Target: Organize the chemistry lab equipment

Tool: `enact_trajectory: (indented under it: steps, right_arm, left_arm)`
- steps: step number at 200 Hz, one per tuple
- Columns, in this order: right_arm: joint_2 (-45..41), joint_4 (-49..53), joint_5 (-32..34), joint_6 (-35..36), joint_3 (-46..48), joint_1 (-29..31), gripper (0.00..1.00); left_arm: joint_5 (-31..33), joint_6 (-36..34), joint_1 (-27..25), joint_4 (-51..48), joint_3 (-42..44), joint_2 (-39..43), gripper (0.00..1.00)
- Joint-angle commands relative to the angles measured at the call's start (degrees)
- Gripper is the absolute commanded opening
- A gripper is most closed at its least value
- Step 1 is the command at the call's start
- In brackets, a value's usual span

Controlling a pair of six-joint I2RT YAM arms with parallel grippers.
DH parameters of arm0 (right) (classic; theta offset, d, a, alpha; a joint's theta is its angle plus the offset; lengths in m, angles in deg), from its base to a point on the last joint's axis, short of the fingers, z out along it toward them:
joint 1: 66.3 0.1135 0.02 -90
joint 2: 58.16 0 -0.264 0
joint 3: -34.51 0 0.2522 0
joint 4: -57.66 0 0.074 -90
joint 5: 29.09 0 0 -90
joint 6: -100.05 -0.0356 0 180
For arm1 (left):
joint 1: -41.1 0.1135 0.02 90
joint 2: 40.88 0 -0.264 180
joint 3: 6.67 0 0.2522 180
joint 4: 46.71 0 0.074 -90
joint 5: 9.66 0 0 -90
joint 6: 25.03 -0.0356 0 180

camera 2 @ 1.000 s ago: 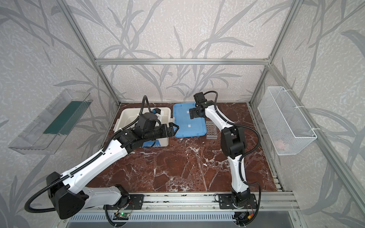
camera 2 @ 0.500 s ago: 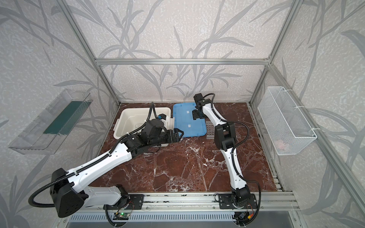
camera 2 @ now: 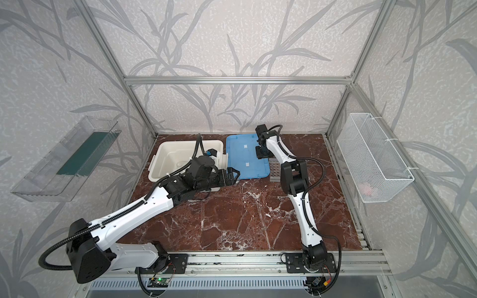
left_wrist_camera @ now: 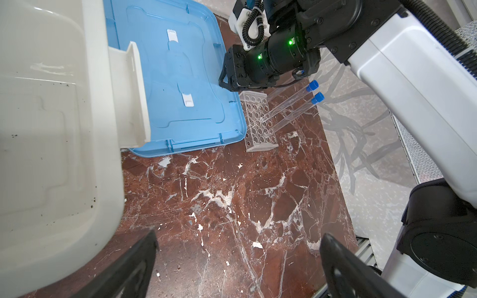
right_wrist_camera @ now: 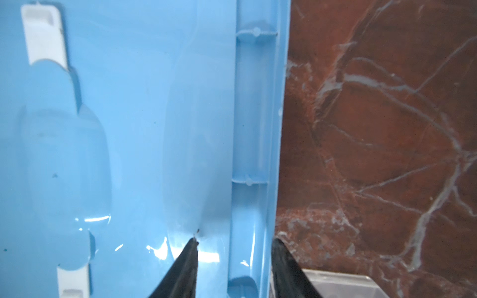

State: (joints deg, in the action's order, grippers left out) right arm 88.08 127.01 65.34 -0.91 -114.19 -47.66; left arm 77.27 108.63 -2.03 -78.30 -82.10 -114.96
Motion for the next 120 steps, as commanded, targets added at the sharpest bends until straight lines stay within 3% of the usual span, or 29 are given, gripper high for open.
enact_trajectory:
  steps: [1,120]
  right_arm:
    - [1.07,1.17,-2.49,0.11,-1.04,-0.20,0.42]
    - [-1.28,-2.16,-3.34,-0.86,4.68,1.82,0.25]
  left_arm:
    - [0.18,0.85,-0.11,2.19,1.02,-0.34,0.99]
    - [0.25,1.06,-0.12,2.64,1.64,-0.33,0.99]
